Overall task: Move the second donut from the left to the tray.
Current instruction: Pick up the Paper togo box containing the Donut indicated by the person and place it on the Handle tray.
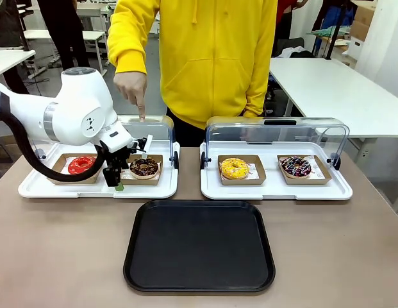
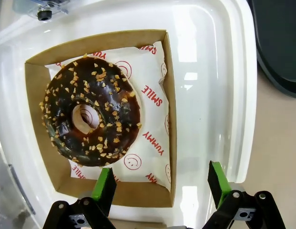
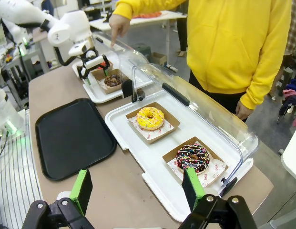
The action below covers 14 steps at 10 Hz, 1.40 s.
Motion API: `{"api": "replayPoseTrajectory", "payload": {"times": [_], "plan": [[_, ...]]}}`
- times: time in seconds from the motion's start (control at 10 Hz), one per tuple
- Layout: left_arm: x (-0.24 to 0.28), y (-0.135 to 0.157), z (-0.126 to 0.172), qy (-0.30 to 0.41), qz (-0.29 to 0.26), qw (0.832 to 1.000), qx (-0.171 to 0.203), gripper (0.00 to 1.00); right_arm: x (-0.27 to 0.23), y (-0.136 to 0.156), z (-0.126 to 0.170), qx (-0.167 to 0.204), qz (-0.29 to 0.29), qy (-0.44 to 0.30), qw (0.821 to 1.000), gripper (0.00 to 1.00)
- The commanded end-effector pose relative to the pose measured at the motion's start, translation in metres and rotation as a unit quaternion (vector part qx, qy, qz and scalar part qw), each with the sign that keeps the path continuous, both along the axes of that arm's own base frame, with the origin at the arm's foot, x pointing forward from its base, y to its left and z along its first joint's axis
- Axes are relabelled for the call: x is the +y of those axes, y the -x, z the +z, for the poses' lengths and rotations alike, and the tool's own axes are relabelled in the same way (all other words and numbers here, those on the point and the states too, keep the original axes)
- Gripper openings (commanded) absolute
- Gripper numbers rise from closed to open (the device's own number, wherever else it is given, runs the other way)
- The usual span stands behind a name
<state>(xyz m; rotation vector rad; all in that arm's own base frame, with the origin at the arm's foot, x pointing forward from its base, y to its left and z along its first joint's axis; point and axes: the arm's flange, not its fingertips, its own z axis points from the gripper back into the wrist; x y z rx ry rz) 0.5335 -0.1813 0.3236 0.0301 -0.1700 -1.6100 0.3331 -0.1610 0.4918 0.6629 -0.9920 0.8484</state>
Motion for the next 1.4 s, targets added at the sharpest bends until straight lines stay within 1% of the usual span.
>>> {"api": "replayPoseTrajectory", "payload": {"times": [0.0, 0.1, 0.2, 0.3, 0.5, 0.6, 0.7, 0.8, 1.2, 1.3], "plan": [[-0.0010, -0.0043, 0.0015, -0.011, 0.009, 1.000, -0.003, 1.00, -0.0001, -0.0045, 0.0017, -0.020, 0.003, -0.008, 1.000, 1.00], [-0.0003, -0.0036, 0.0010, -0.014, 0.008, 1.000, -0.002, 0.49, -0.0001, -0.0045, 0.0017, -0.020, 0.003, -0.008, 1.000, 1.00], [0.0013, -0.0034, 0.0017, -0.018, 0.009, 1.000, 0.000, 0.41, -0.0001, -0.0045, 0.0017, -0.020, 0.003, -0.008, 1.000, 1.00], [0.0025, -0.0032, 0.0024, -0.019, 0.014, 1.000, 0.002, 0.00, -0.0001, -0.0045, 0.0017, -0.020, 0.003, -0.008, 1.000, 1.00], [0.0034, -0.0020, 0.0038, -0.014, 0.016, 1.000, 0.005, 0.00, -0.0001, -0.0045, 0.0017, -0.020, 0.003, -0.008, 1.000, 1.00], [0.0041, -0.0015, 0.0048, -0.014, 0.017, 1.000, 0.007, 0.14, -0.0001, -0.0045, 0.0017, -0.020, 0.003, -0.008, 1.000, 1.00], [0.0041, -0.0022, 0.0052, -0.014, 0.019, 1.000, 0.010, 0.04, -0.0001, -0.0045, 0.0017, -0.020, 0.003, -0.008, 1.000, 1.00], [0.0042, -0.0019, 0.0062, -0.013, 0.021, 1.000, 0.016, 0.00, -0.0001, -0.0045, 0.0017, -0.020, 0.003, -0.008, 1.000, 1.00], [0.0048, -0.0063, 0.0053, -0.015, 0.021, 0.999, 0.038, 0.00, -0.0001, -0.0045, 0.0017, -0.020, 0.003, -0.008, 1.000, 1.00], [0.0026, -0.0105, 0.0042, -0.026, 0.026, 0.998, 0.053, 0.00, -0.0001, -0.0045, 0.0017, -0.020, 0.003, -0.008, 1.000, 1.00]]}}
